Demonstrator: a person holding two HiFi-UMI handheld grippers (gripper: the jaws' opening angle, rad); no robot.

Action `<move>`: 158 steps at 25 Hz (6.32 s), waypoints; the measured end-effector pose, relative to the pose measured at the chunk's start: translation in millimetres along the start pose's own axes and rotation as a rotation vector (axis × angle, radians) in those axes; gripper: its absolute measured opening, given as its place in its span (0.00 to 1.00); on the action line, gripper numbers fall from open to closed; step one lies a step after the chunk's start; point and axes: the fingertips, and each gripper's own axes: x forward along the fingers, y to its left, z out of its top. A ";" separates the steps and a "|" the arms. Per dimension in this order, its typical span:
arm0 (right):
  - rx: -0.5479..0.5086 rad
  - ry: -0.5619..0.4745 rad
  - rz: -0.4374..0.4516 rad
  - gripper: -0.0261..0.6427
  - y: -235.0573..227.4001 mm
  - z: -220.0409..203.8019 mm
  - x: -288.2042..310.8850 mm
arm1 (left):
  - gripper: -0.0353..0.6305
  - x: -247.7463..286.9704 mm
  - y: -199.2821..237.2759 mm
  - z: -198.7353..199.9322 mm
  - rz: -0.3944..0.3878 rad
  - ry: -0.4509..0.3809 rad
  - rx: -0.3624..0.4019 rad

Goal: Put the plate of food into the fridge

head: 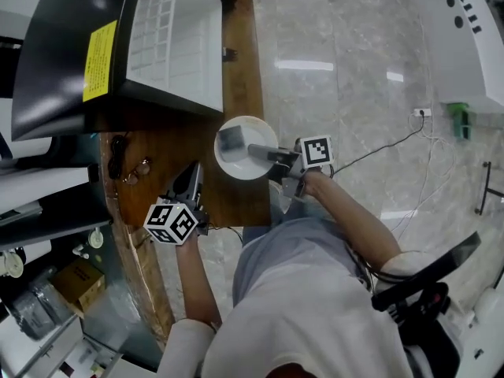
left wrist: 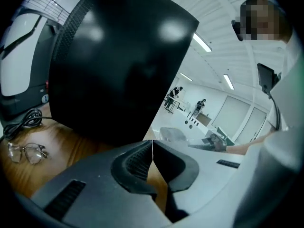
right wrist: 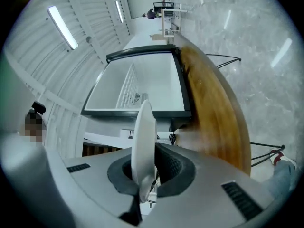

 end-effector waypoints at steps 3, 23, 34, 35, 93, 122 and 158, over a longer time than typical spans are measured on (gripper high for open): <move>-0.016 -0.041 -0.020 0.07 14.3 27.8 -43.4 | 0.08 25.2 -35.1 3.0 0.025 0.014 0.081; -0.019 -0.110 0.010 0.07 137.1 200.8 -294.5 | 0.08 209.1 -329.5 39.2 -0.006 -0.079 0.188; -0.081 0.076 0.009 0.07 180.1 287.2 -214.6 | 0.08 243.2 -311.0 141.2 0.176 -0.278 0.156; -0.091 0.093 0.008 0.07 183.6 290.7 -209.2 | 0.08 240.1 -309.3 150.9 0.197 -0.310 0.158; 0.070 0.956 -0.017 0.07 171.2 400.3 205.3 | 0.08 291.1 -67.0 420.6 0.988 -0.650 -0.026; -0.866 0.901 0.278 0.10 199.9 428.9 182.3 | 0.08 223.0 -14.1 429.1 1.181 -0.783 -0.083; -1.512 0.635 0.313 0.07 232.5 410.2 153.7 | 0.08 219.5 -58.9 411.4 1.101 -0.841 -0.119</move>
